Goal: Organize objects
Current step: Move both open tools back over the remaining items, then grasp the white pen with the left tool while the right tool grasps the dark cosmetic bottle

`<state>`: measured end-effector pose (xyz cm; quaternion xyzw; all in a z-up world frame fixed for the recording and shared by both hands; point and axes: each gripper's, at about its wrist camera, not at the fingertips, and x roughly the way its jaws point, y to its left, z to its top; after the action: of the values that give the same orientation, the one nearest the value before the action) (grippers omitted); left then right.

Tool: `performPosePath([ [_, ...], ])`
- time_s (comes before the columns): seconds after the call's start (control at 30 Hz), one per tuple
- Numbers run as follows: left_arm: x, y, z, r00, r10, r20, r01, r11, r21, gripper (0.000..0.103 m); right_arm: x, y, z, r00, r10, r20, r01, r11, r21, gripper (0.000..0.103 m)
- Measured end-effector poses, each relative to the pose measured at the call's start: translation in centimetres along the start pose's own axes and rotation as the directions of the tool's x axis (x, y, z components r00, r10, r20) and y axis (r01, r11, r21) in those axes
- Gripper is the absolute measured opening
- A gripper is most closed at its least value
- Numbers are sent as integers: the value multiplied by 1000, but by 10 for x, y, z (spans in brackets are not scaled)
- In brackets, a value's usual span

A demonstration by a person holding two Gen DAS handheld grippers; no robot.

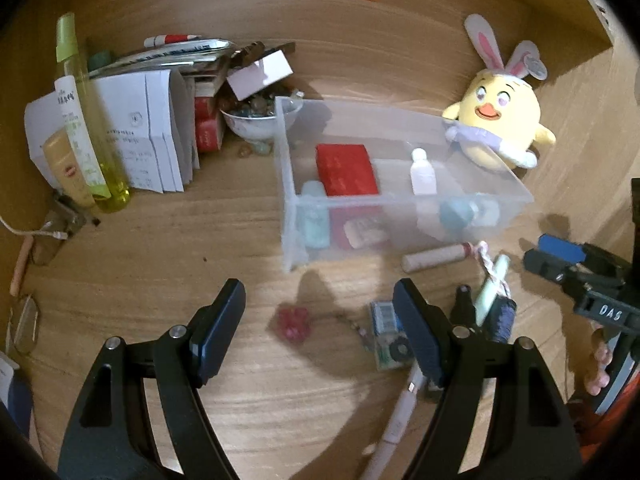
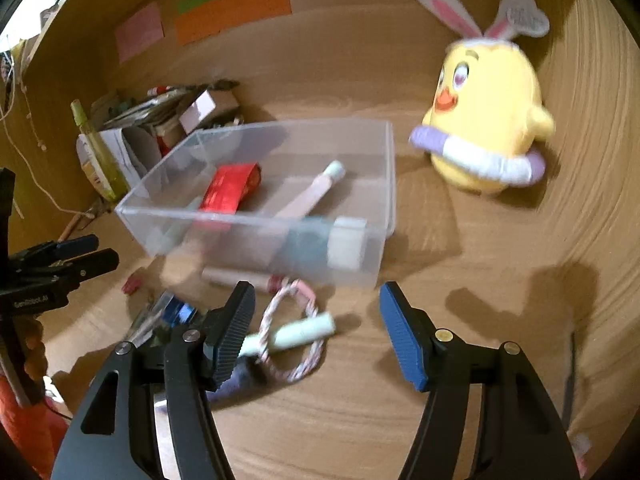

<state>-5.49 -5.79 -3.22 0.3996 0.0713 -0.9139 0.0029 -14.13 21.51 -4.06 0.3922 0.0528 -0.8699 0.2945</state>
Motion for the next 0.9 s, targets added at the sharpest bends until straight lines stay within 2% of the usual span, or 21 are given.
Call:
performPosePath([
  [0.2,-3,-14,-20,999,-33,-28,33,999,20,76,4,18,-19,997,61,-39,-60,998,9,61],
  [0.43,1,-19,-45,995,-44,-91,48,998,42,76,18,32,-40,993,78,-93,-75,996,38,61],
  [0.73,12,-30,-55,989,-63,-130,73,995,70,76,6,33,-47,995,46,-84,-43,999,29,61],
  [0.9,13,-37,-53,988,-79,-130,91,992,86,51,2,29,-53,994,71,-85,-67,996,55,54],
])
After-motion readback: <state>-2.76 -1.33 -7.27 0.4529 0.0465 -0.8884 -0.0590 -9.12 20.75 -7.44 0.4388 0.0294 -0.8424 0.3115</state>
